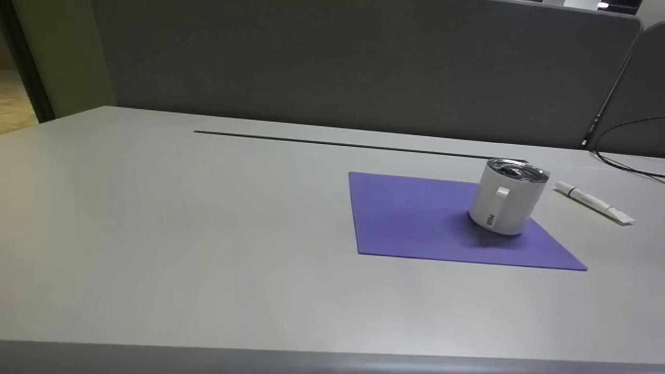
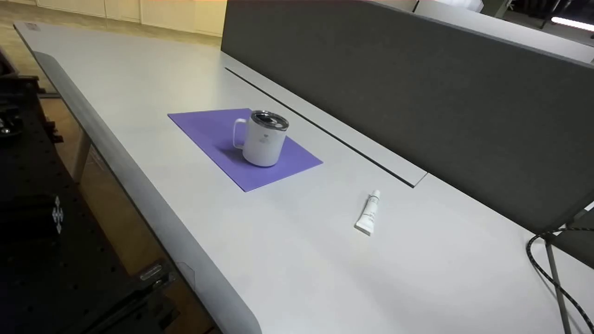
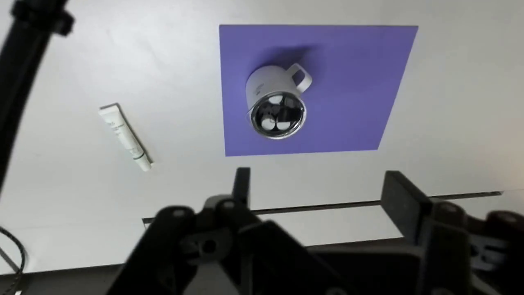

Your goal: Open the black slider on the top of the cup

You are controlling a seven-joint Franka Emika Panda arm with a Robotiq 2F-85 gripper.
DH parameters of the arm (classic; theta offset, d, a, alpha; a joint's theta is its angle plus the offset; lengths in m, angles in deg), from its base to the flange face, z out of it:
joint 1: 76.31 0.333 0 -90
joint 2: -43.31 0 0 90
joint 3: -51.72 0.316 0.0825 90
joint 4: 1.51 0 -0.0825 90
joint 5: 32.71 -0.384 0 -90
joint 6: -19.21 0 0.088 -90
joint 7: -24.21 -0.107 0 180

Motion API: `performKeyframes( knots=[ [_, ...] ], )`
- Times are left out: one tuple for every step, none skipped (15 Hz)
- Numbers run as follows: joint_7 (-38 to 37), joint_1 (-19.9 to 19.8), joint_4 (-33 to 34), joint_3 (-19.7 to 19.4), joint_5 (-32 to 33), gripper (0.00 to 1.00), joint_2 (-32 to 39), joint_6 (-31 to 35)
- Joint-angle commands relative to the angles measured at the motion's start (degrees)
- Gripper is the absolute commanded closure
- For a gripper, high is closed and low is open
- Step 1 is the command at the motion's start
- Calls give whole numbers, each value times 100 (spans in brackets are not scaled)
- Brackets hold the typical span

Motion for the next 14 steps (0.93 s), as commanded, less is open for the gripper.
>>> performKeyframes(
  knots=[
    [-242, 376, 236, 128, -59, 47, 1450, 1378],
    [-287, 446, 288, 177, -37, 55, 1816, 1729],
    [-262, 431, 357, 338, -155, 62, 2195, 2009],
    [-272, 503, 455, 386, -198, 69, 2578, 2273],
    [-309, 527, 562, 475, -226, 75, 2939, 2483],
    [-361, 524, 674, 583, -223, 82, 3265, 2637],
    [-425, 513, 797, 685, -213, 89, 3562, 2739],
    [-484, 493, 931, 780, -209, 96, 3835, 2794],
    [-545, 464, 1072, 873, -200, 100, 4072, 2771],
    [-580, 440, 1220, 956, -187, 100, 4282, 2654],
    [-732, 354, 1369, 1053, 47, 100, 4484, 2492],
    [-852, 311, 1538, 1107, 236, 100, 4631, 2069],
    [-538, 313, 1102, 1113, -22, 99, 4284, 2551],
    [-616, 287, 1244, 1163, 56, 100, 4463, 2375]
  ],
)
